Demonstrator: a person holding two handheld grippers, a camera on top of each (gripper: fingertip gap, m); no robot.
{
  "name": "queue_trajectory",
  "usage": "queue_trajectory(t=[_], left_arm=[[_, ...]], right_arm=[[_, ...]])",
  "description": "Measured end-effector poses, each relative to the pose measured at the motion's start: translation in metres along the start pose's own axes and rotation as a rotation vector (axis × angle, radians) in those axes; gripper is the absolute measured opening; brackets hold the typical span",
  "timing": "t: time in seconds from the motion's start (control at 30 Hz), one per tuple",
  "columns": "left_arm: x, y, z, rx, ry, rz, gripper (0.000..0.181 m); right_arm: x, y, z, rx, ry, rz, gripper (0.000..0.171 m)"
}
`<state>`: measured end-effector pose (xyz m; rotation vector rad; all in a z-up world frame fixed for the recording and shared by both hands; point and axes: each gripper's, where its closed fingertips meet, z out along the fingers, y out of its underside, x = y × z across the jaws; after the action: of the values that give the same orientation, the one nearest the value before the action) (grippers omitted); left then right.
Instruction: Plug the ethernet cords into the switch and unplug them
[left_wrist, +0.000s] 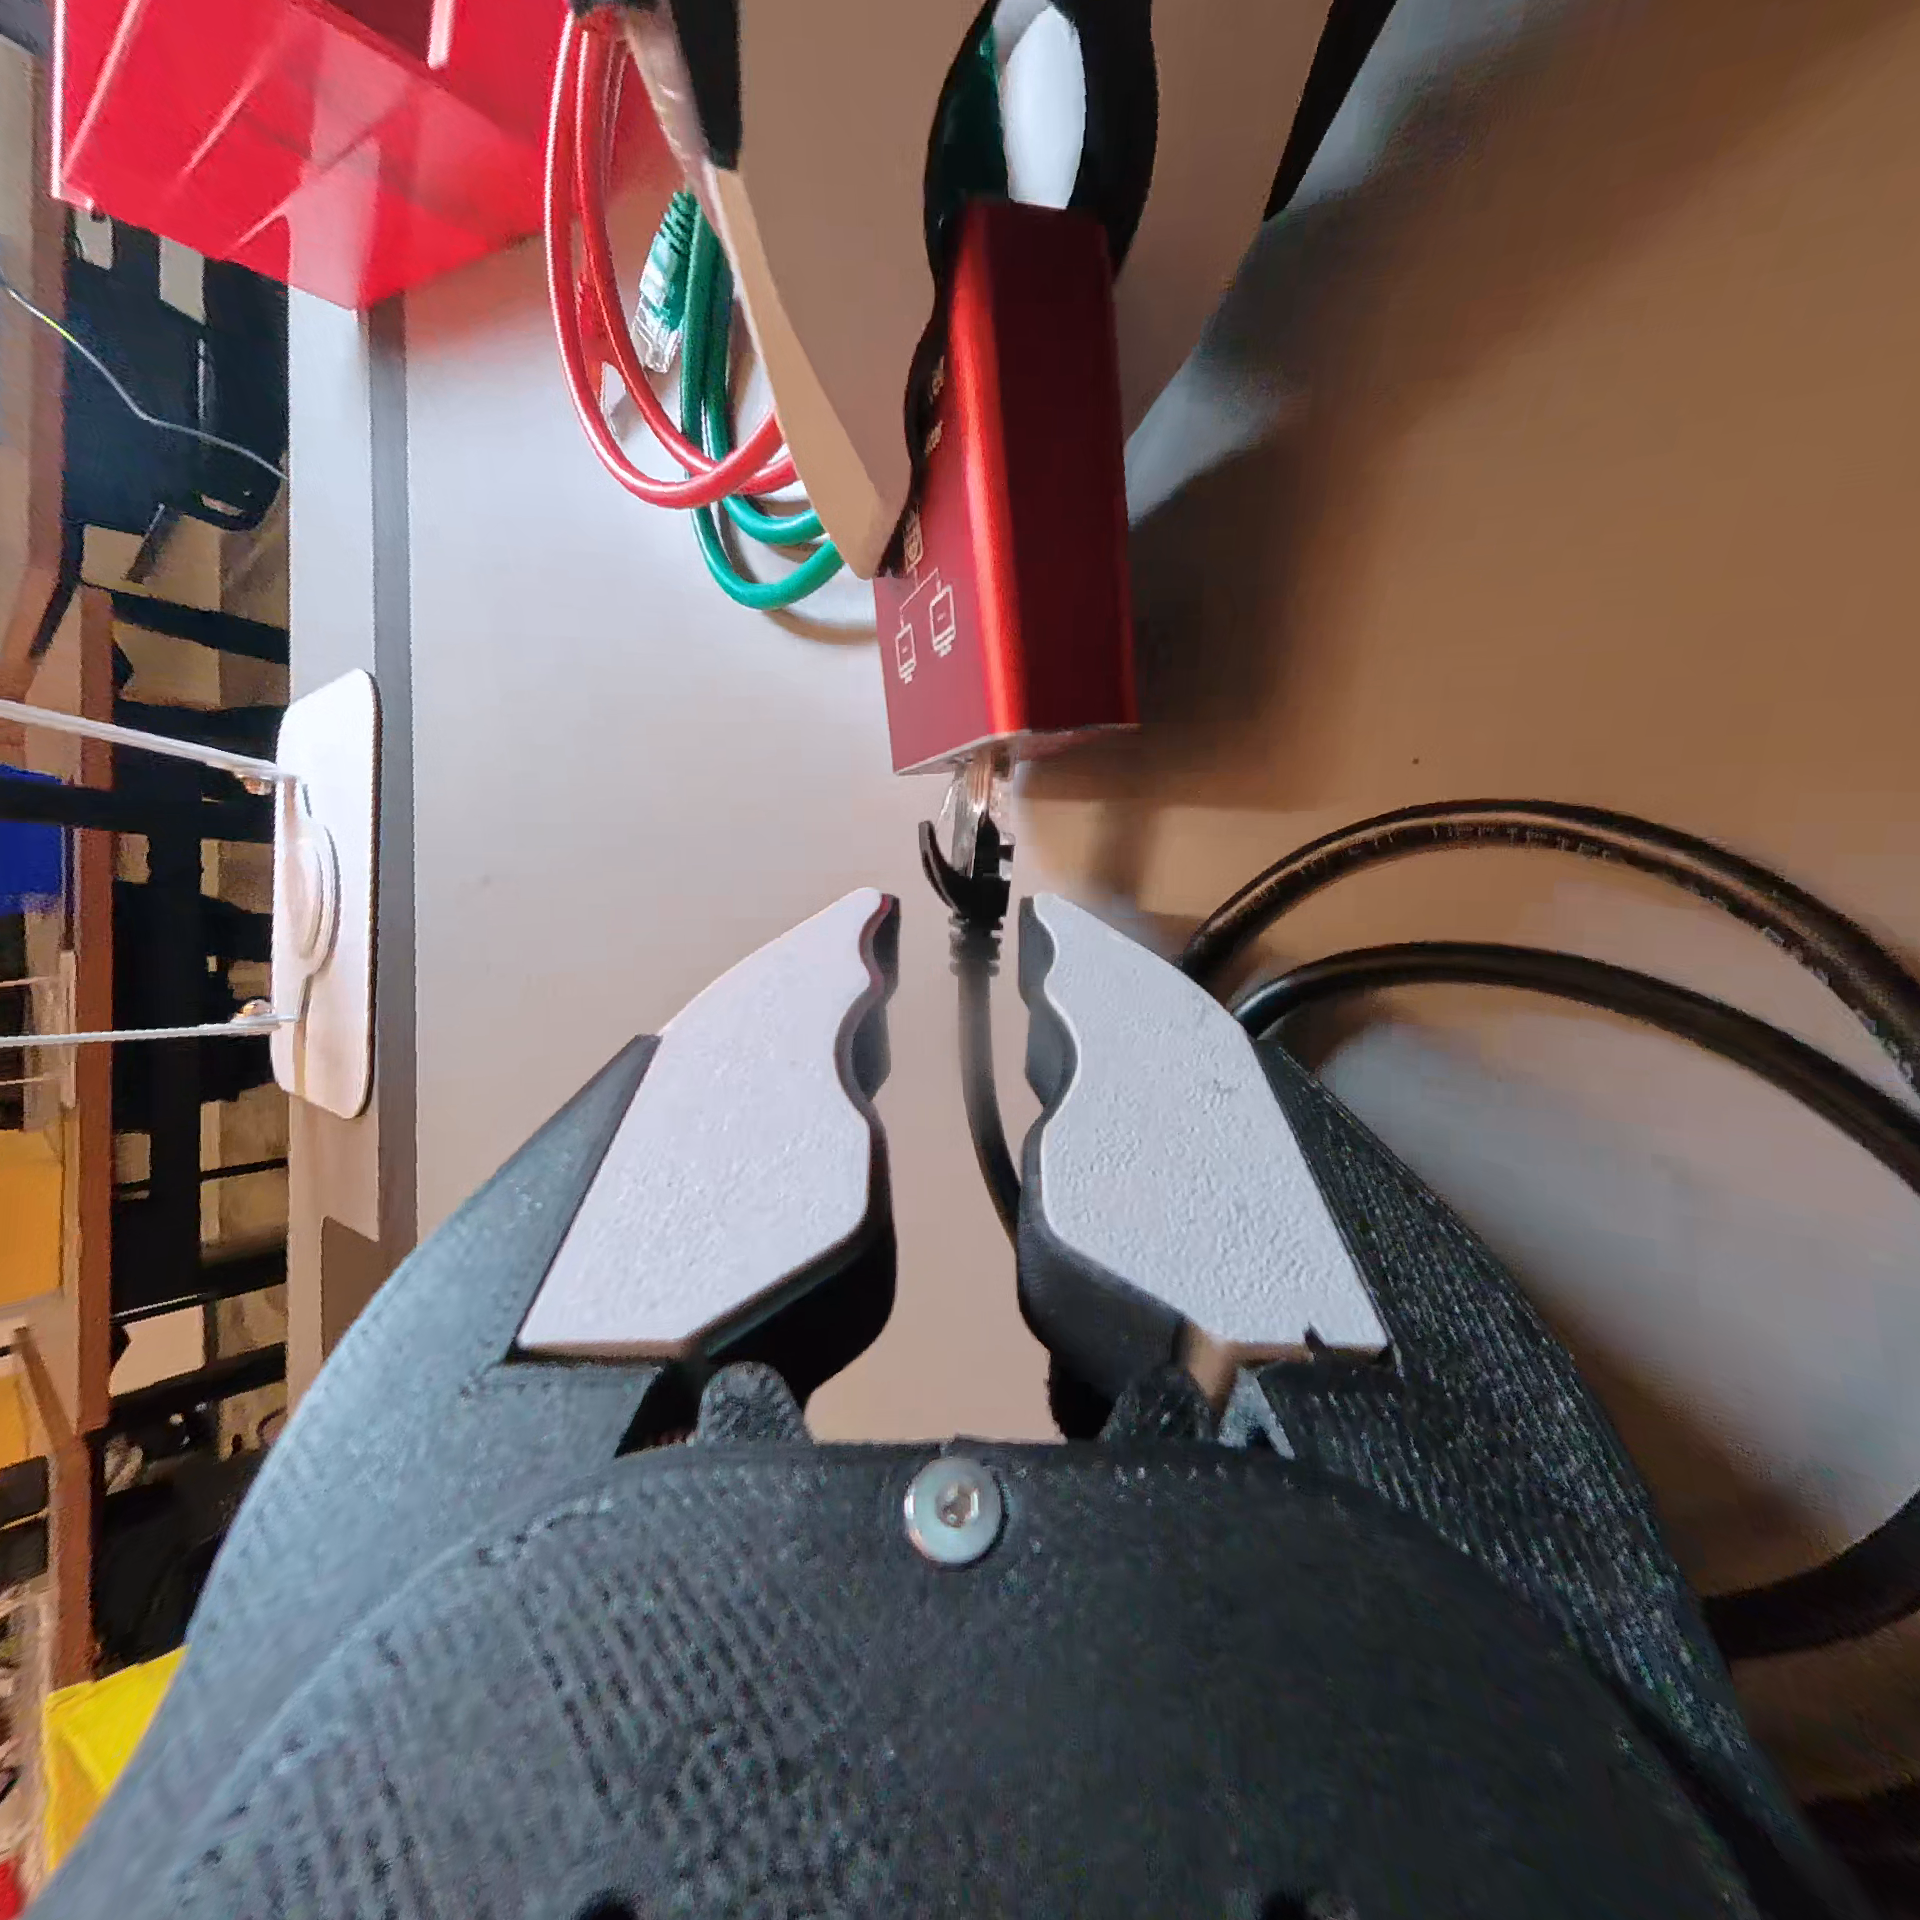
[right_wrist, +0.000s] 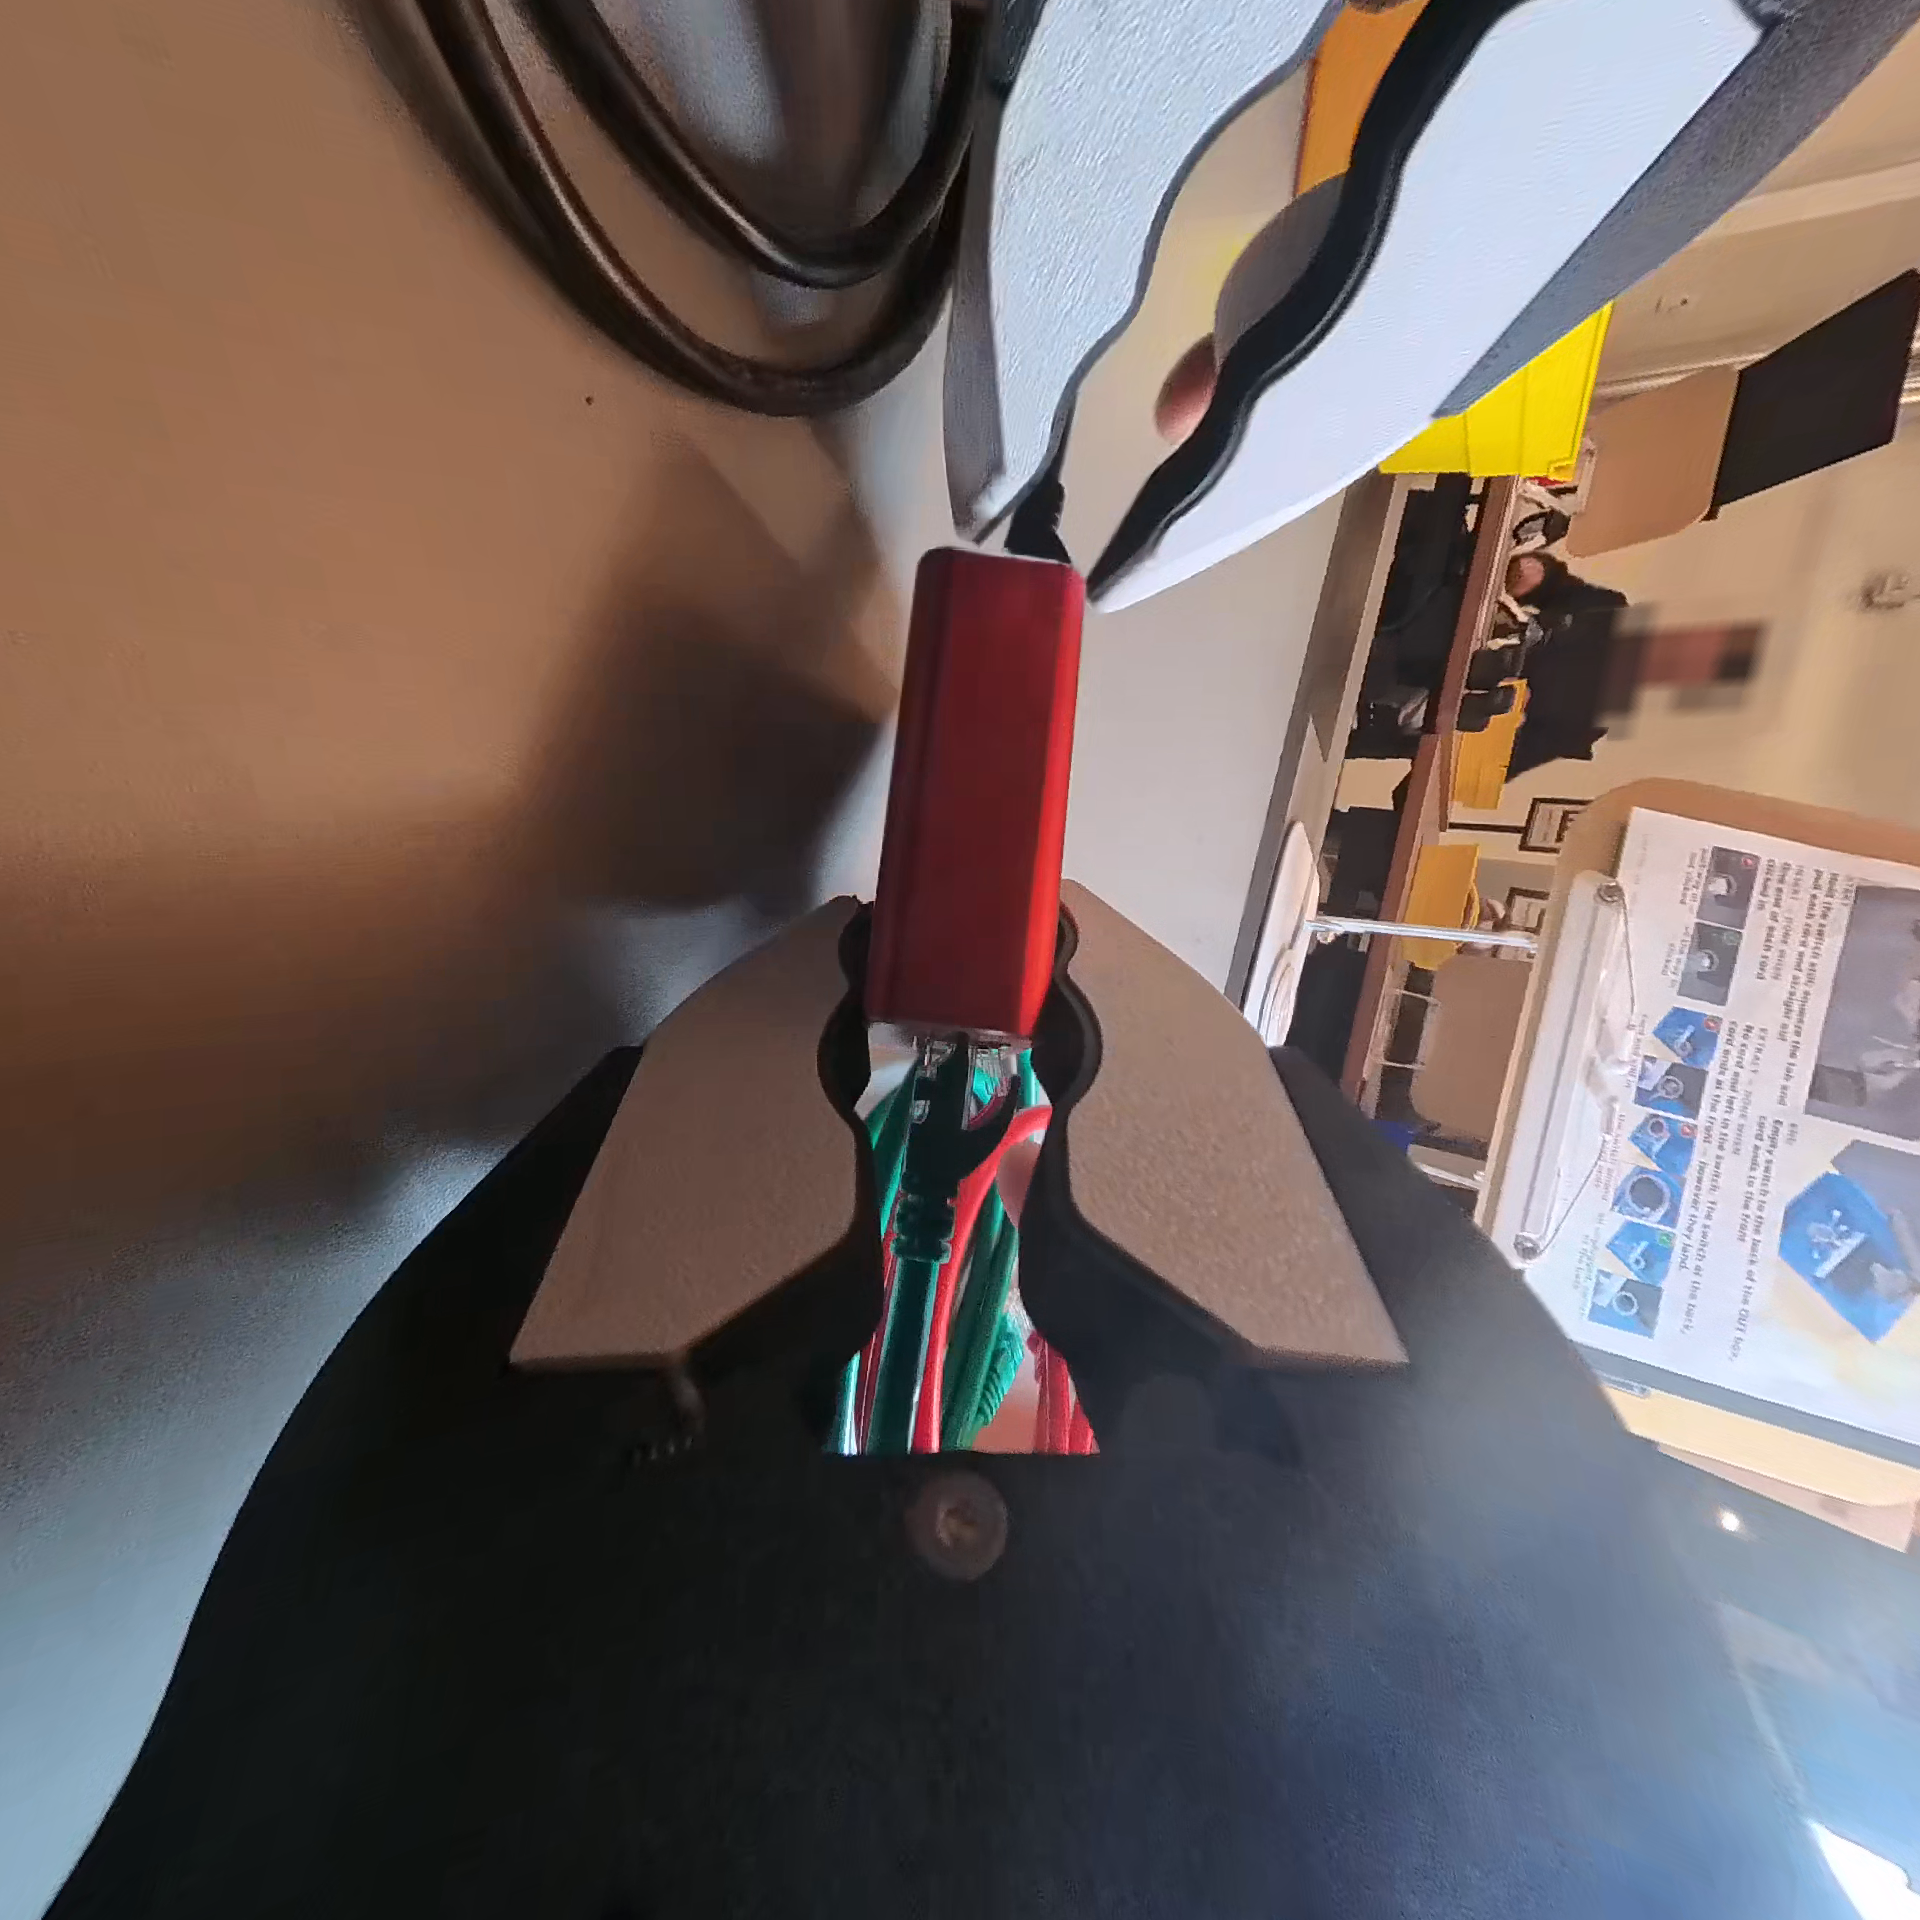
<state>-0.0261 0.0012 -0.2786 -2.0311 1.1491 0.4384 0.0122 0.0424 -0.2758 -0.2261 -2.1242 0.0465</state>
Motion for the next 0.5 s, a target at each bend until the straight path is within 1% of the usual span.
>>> queue_trajectory(t=[0.07, 0.23, 0.27, 0.33, 0.37, 0.5], left_arm=[[0.004, 0.004, -0.003, 0.035, 0.048, -0.029, 0.026], [0.003, 0.015, -0.009, 0.072, 0.070, -0.055, 0.024], [0.002, 0.017, -0.008, 0.065, 0.064, -0.048, 0.022], [0.003, 0.021, -0.003, 0.042, 0.063, -0.013, 0.011], [0.002, 0.020, -0.002, 0.039, 0.046, 0.008, 0.007], [-0.010, 0.015, -0.002, -0.002, -0.105, 0.089, 0.006]], right_arm=[[0.000, 0.000, 0.002, -0.004, 0.000, -0.011, 0.029], [0.002, -0.003, 0.002, 0.007, 0.018, 0.001, 0.028], [0.002, -0.004, 0.003, 0.011, 0.020, 0.005, 0.029], [0.002, -0.004, 0.003, 0.014, 0.026, 0.010, 0.028], [0.002, -0.004, 0.003, 0.014, 0.030, 0.022, 0.029], [0.006, -0.002, -0.001, 0.040, 0.036, 0.114, 0.029]])
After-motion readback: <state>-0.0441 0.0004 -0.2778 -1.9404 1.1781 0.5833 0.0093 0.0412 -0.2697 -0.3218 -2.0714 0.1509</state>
